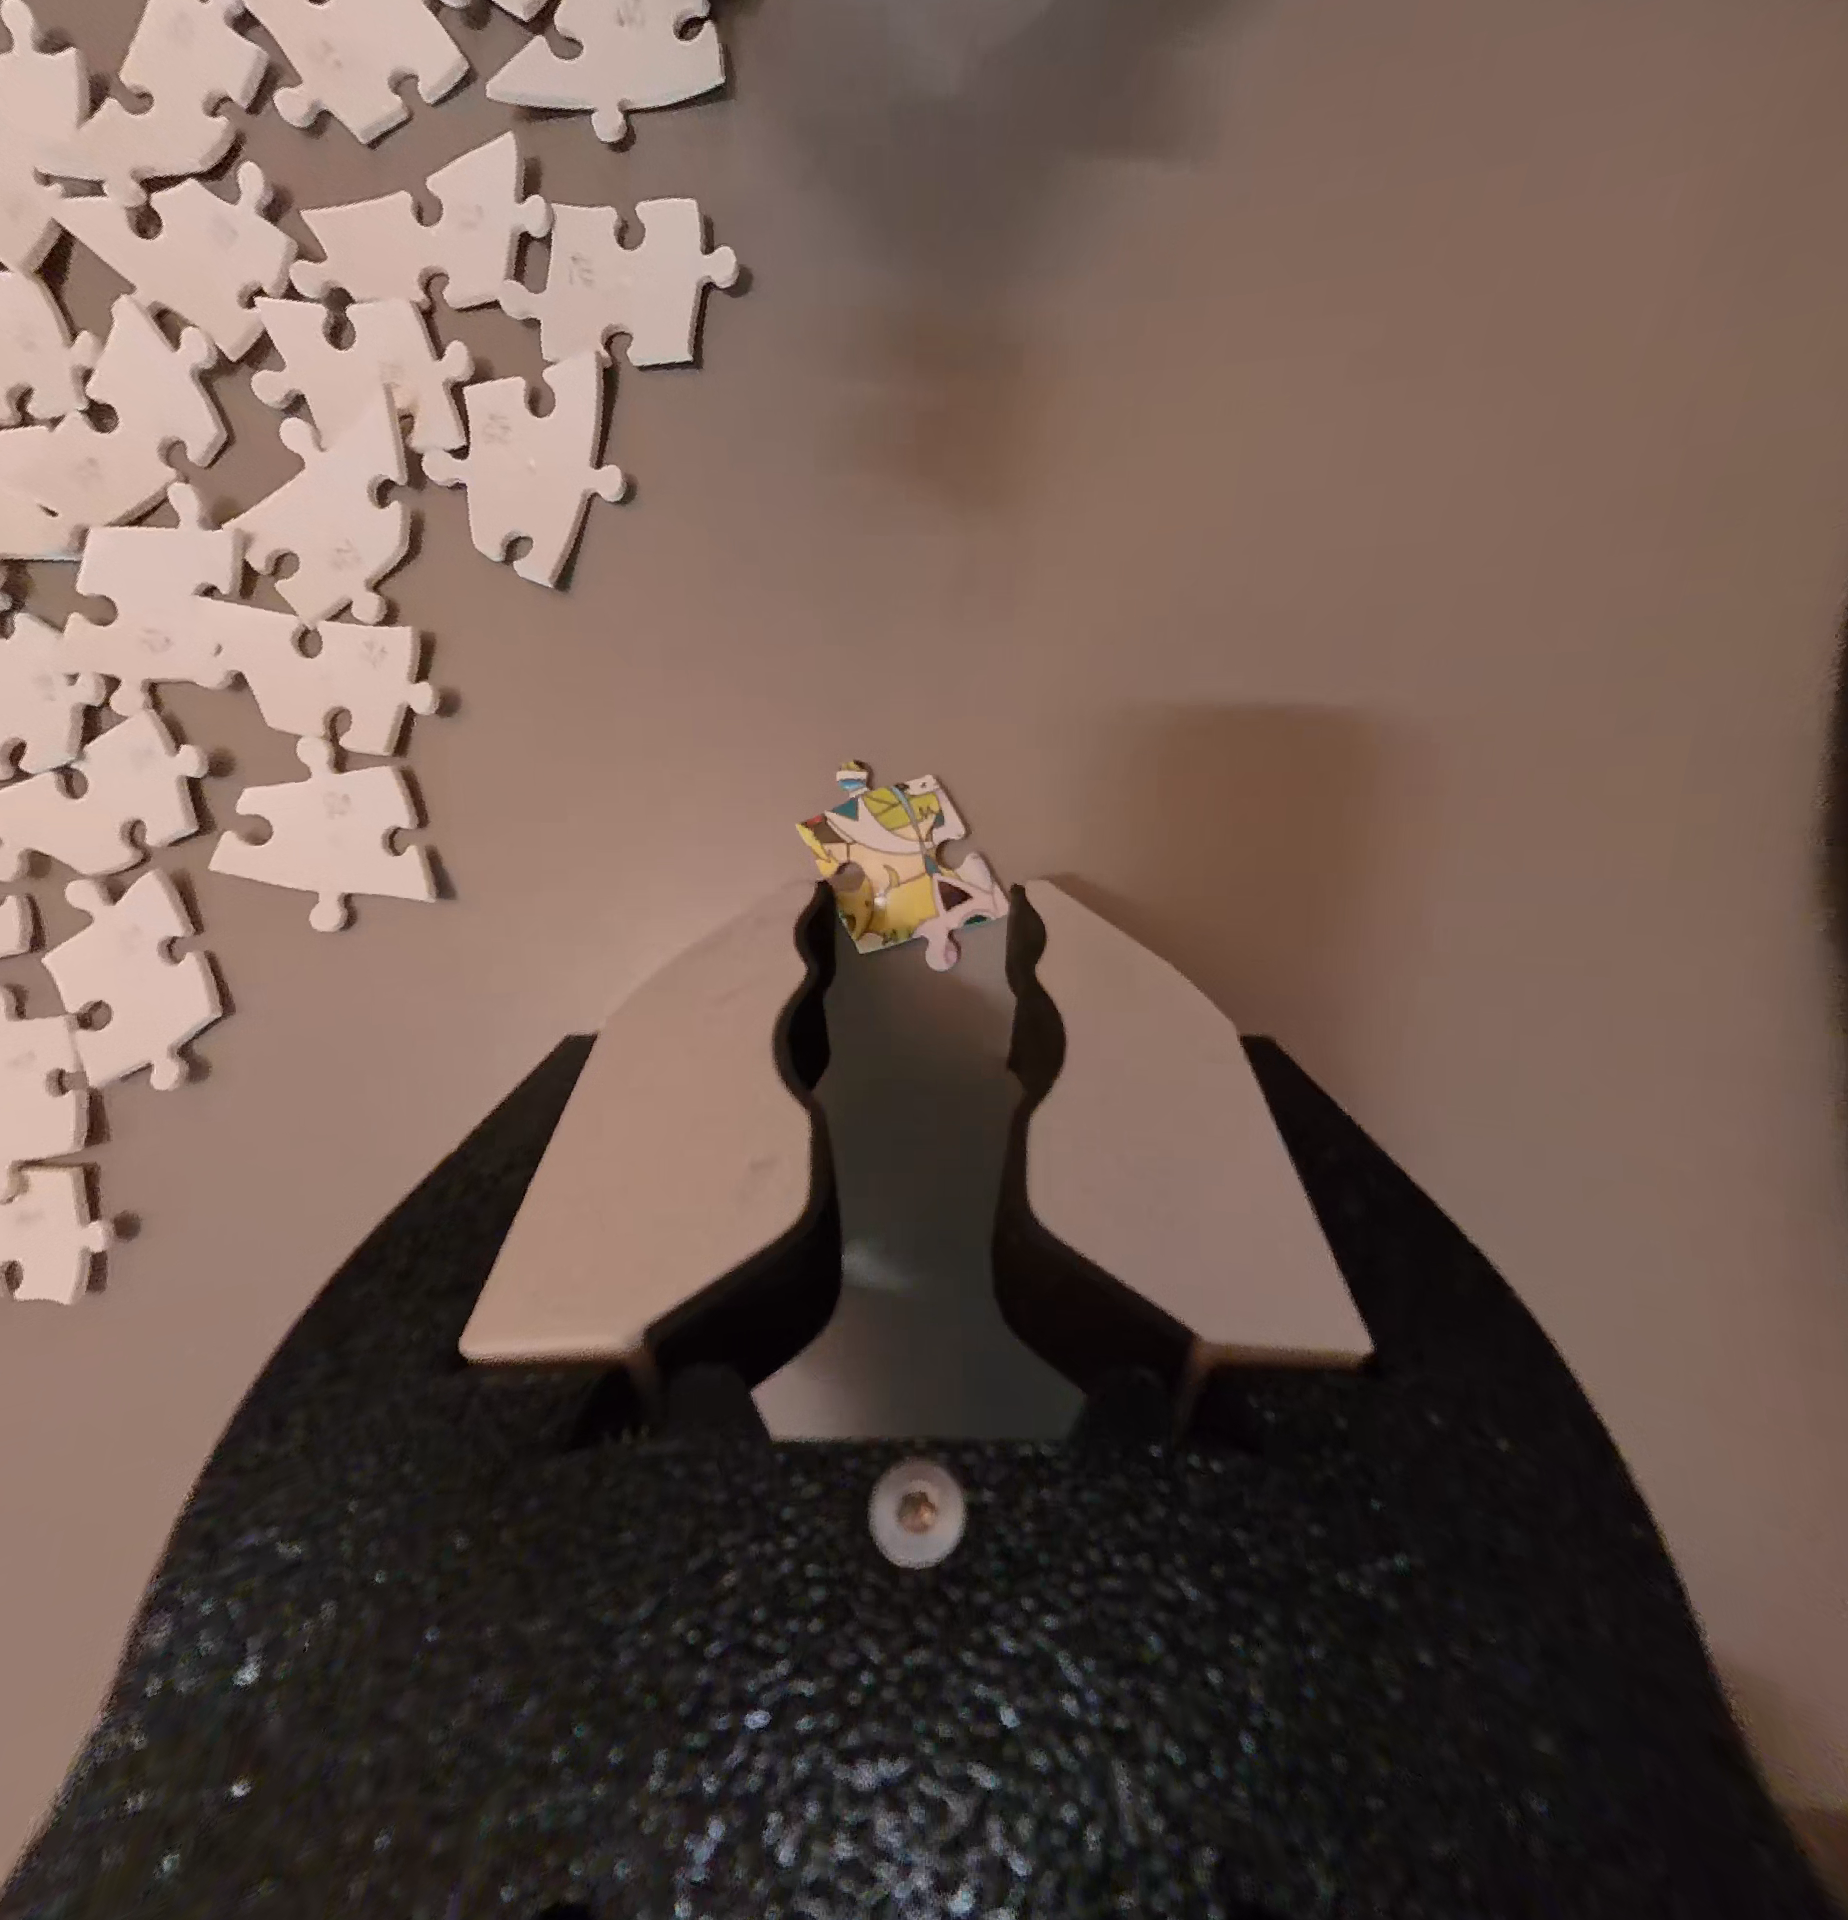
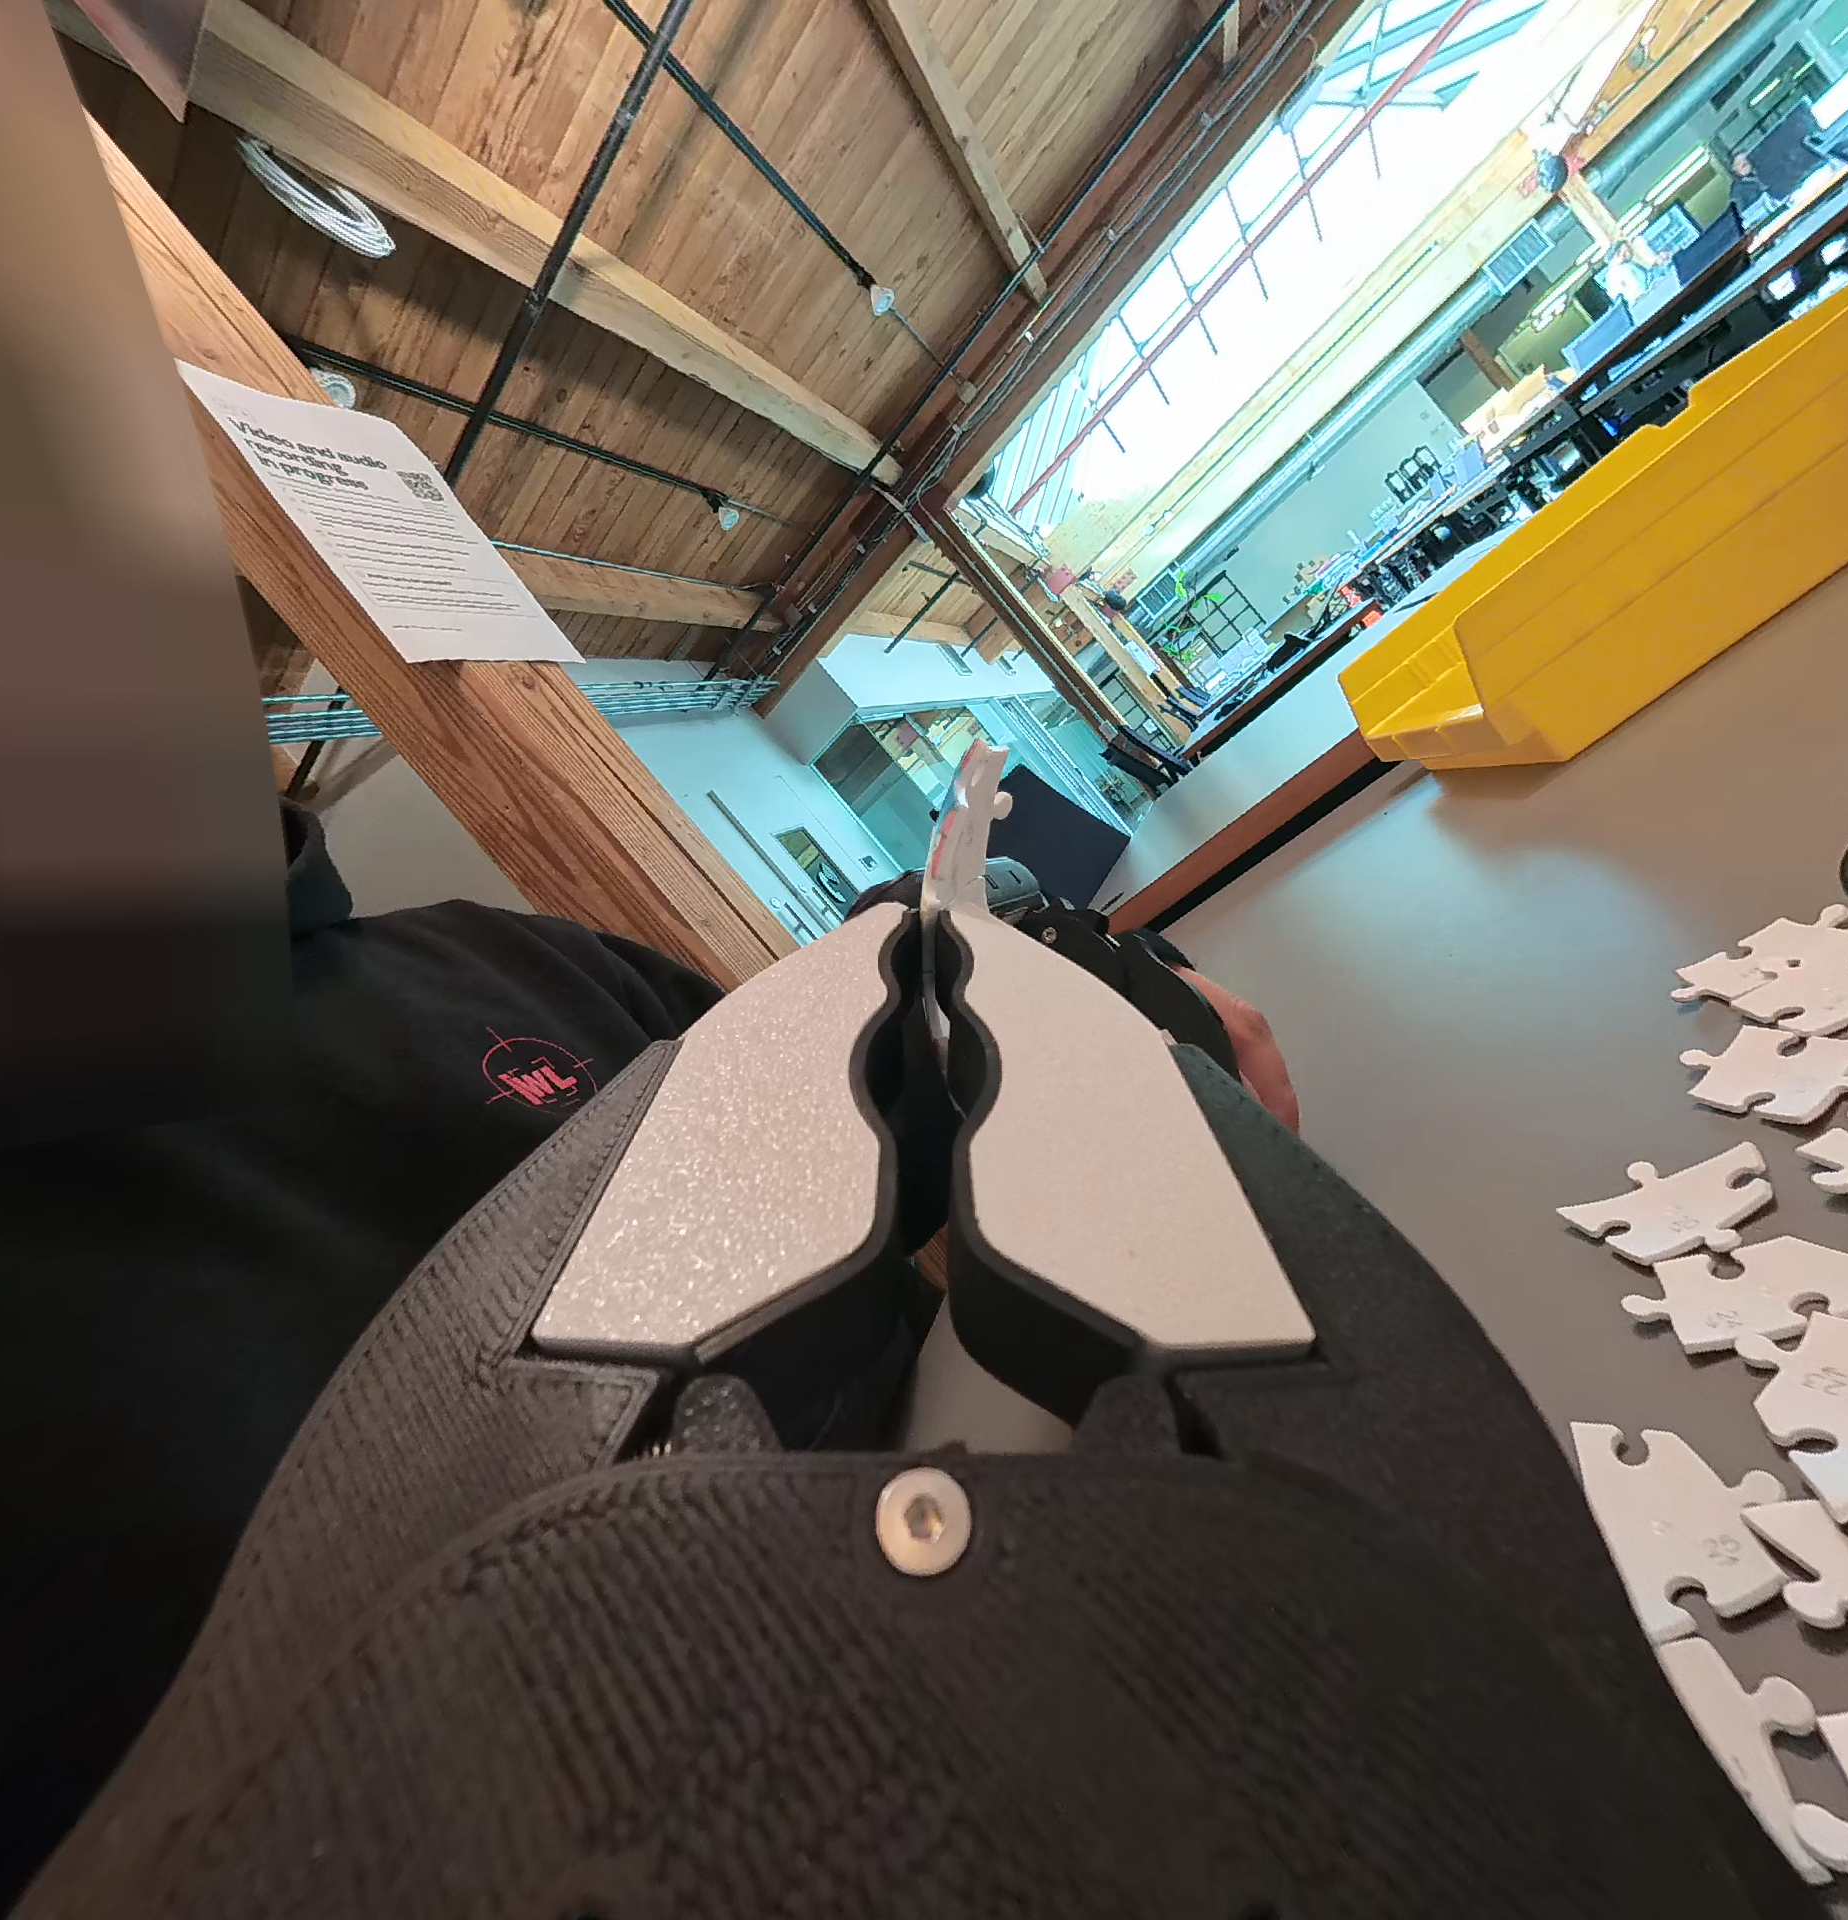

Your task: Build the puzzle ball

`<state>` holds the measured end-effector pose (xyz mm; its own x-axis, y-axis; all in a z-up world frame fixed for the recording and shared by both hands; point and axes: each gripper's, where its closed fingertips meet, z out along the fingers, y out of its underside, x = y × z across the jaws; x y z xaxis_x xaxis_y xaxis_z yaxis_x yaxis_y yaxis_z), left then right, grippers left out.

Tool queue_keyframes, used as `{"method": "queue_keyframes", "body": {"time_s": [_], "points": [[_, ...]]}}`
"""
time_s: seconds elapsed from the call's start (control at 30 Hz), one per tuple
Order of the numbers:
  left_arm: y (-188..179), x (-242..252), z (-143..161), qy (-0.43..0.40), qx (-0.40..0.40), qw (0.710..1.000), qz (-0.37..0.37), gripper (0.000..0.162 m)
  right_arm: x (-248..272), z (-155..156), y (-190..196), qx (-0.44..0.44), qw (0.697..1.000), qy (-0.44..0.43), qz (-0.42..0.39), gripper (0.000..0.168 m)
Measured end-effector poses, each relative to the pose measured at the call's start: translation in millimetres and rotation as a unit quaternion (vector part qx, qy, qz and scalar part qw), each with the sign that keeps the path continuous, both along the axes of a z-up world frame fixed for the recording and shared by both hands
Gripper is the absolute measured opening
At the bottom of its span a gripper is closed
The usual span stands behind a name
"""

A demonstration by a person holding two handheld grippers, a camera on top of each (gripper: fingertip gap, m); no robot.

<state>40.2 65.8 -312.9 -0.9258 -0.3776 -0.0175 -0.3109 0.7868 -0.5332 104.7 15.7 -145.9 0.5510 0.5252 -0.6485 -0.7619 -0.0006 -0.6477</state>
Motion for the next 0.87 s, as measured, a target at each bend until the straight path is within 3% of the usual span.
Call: {"method": "queue_keyframes", "body": {"time_s": [0.27, 0.53, 0.63, 0.87], "points": [[-0.9, 7.6, 8.2, -0.031, -0.037, 0.998, 0.034, 0.03, 1.6, 3.9, -3.0, 0.016, 1.0, 0.011, 0.002, 0.003], [34.3, 42.4, 64.5, -0.172, -0.063, 0.973, 0.14, 0.03, 1.0, 0.0, 2.2, 0.007, 1.0, 0.014, 0.002, 0.003], [46.2, 47.4, 91.1, -0.255, -0.033, 0.959, 0.121, 0.03, -2.2, -2.7, 5.4, 0.0, 1.0, 0.014, 0.011, 0.003], [49.4, 47.1, 123.1, -0.317, -0.003, 0.946, 0.066, 0.03, -10.0, -8.6, 12.0, -0.015, 0.999, 0.017, 0.033, 0.003]]}}
